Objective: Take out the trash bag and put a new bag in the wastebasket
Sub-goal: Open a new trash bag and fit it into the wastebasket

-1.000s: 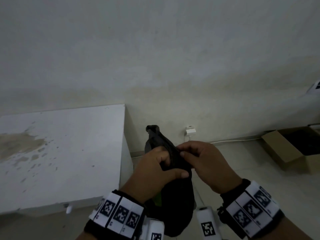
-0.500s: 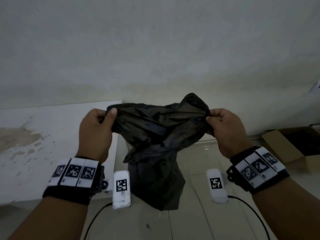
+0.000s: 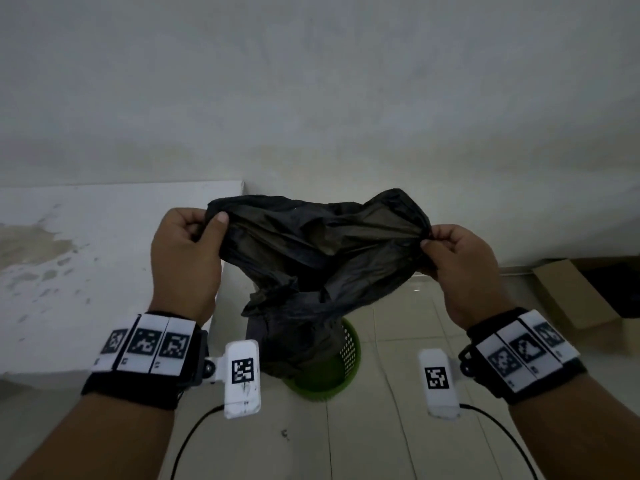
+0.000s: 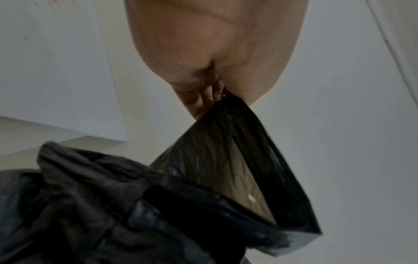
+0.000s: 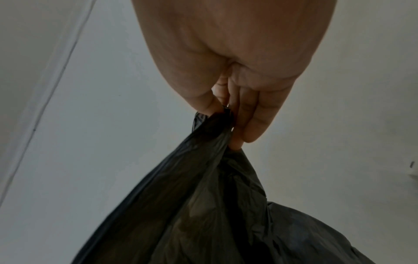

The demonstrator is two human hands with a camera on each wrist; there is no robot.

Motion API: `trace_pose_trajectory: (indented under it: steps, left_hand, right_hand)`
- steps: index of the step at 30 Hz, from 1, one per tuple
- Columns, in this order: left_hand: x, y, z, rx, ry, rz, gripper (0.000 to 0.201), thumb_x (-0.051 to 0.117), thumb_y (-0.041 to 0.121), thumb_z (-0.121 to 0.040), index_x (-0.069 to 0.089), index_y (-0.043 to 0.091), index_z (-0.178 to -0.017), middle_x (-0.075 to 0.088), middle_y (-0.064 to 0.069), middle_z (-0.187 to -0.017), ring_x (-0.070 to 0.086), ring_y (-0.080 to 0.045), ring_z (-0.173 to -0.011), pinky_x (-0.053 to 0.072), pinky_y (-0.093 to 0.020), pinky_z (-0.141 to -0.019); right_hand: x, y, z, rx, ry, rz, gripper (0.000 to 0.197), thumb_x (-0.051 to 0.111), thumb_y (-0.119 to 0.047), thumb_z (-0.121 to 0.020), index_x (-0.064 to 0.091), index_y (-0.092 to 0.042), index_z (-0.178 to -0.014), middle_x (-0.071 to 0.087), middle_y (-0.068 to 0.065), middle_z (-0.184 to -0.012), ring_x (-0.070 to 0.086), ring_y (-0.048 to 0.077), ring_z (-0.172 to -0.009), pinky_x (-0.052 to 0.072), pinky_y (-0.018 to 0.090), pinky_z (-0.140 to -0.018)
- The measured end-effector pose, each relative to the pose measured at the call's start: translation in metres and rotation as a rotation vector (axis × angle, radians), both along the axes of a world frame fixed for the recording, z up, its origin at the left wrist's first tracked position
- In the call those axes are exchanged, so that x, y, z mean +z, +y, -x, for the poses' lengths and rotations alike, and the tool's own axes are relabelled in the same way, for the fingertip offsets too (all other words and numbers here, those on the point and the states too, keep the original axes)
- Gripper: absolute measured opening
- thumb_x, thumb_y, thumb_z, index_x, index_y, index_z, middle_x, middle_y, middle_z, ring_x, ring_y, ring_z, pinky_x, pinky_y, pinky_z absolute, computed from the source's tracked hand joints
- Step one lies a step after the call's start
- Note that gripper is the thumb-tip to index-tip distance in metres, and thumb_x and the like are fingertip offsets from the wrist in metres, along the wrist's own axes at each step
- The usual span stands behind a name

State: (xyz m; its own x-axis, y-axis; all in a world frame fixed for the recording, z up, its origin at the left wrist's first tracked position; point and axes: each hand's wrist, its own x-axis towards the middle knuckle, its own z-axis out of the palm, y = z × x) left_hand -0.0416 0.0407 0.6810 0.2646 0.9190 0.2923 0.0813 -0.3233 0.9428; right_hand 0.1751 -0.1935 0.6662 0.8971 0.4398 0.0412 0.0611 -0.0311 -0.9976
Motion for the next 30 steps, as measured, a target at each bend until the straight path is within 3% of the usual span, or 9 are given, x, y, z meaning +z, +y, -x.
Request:
trace_pose_trajectory:
  steps: [4,9,11,13,14,18,22,26,30]
  left_hand:
    - [-0.041,-0.008,-0.012,-0.090,0.079,0.085,0.013,0.069,0.021,-0.094,0.061,0.012,-0.097,0.067,-0.004,-0.087,0.062,-0.014,-0.078,0.050,-0.014,-0.064]
    - [-0.123,-0.018,-0.021,-0.189,0.241,0.193,0.012,0.067,0.010,-0.093,0.059,0.011,-0.103,0.071,-0.003,-0.091,0.069,-0.019,-0.086,0.050,-0.026,-0.069]
    - [-0.166,-0.024,-0.024,-0.234,0.269,0.233,0.020,0.063,0.002,-0.093,0.054,0.007,-0.110,0.068,0.002,-0.089,0.069,-0.004,-0.084,0.051,-0.019,-0.067]
    - [-0.185,-0.028,-0.026,-0.236,0.268,0.229,0.021,0.058,-0.007,-0.093,0.049,0.006,-0.108,0.063,0.004,-0.085,0.061,0.013,-0.066,0.045,-0.006,-0.058]
    - [-0.206,-0.030,-0.027,-0.251,0.293,0.210,0.022,0.056,-0.009,-0.092,0.049,0.009,-0.103,0.061,0.003,-0.083,0.059,0.012,-0.064,0.043,-0.006,-0.059]
    - [-0.302,-0.023,-0.027,-0.300,0.373,0.245,0.040,0.050,-0.009,-0.093,0.063,0.025,-0.078,0.066,0.001,-0.082,0.060,-0.012,-0.076,0.046,-0.028,-0.071]
    - [-0.382,-0.019,-0.025,-0.251,0.352,0.329,0.039,0.049,-0.005,-0.095,0.073,0.025,-0.089,0.072,0.007,-0.099,0.066,-0.005,-0.090,0.052,-0.019,-0.080]
    - [-0.460,-0.011,-0.018,-0.260,0.371,0.296,0.043,0.050,-0.006,-0.095,0.074,0.029,-0.097,0.073,0.001,-0.112,0.067,-0.015,-0.106,0.052,-0.028,-0.093]
    - [-0.520,-0.010,-0.011,-0.227,0.275,0.344,0.049,0.043,-0.011,-0.092,0.073,0.024,-0.108,0.072,0.000,-0.113,0.068,-0.012,-0.101,0.053,-0.021,-0.083]
  right_hand:
    - [-0.044,-0.001,-0.008,0.011,0.048,0.061,0.012,0.058,0.001,-0.093,0.064,-0.009,-0.088,0.071,0.012,-0.083,0.068,0.022,-0.076,0.061,0.034,-0.071]
    - [-0.129,0.007,-0.009,0.027,0.074,0.207,0.008,0.065,-0.014,-0.092,0.067,-0.008,-0.086,0.073,0.016,-0.086,0.069,0.032,-0.080,0.061,0.047,-0.075]
    - [-0.174,0.011,-0.003,0.039,0.056,0.261,0.011,0.067,-0.017,-0.092,0.066,-0.008,-0.085,0.072,0.016,-0.083,0.066,0.029,-0.074,0.058,0.045,-0.070]
    - [-0.197,0.014,0.000,0.037,0.068,0.267,0.012,0.068,-0.018,-0.090,0.066,-0.009,-0.083,0.071,0.016,-0.082,0.064,0.026,-0.070,0.057,0.046,-0.069]
    - [-0.221,0.016,0.002,0.047,0.074,0.275,0.011,0.069,-0.018,-0.090,0.066,-0.010,-0.083,0.072,0.015,-0.082,0.065,0.027,-0.071,0.057,0.047,-0.071]
    - [-0.313,0.026,0.004,0.063,0.095,0.291,0.011,0.074,-0.018,-0.086,0.066,-0.013,-0.079,0.072,0.010,-0.080,0.069,0.028,-0.076,0.059,0.048,-0.076]
    - [-0.389,0.034,0.004,0.090,0.091,0.305,0.022,0.077,-0.025,-0.083,0.066,-0.010,-0.072,0.071,0.008,-0.075,0.064,0.016,-0.069,0.056,0.040,-0.073]
    - [-0.462,0.039,0.003,0.082,0.071,0.327,0.022,0.078,-0.022,-0.082,0.065,-0.006,-0.073,0.069,0.008,-0.072,0.062,0.016,-0.066,0.051,0.032,-0.066]
    - [-0.529,0.041,0.001,0.028,0.062,0.310,0.014,0.072,-0.006,-0.082,0.062,-0.011,-0.090,0.069,0.012,-0.090,0.066,0.024,-0.081,0.055,0.036,-0.073]
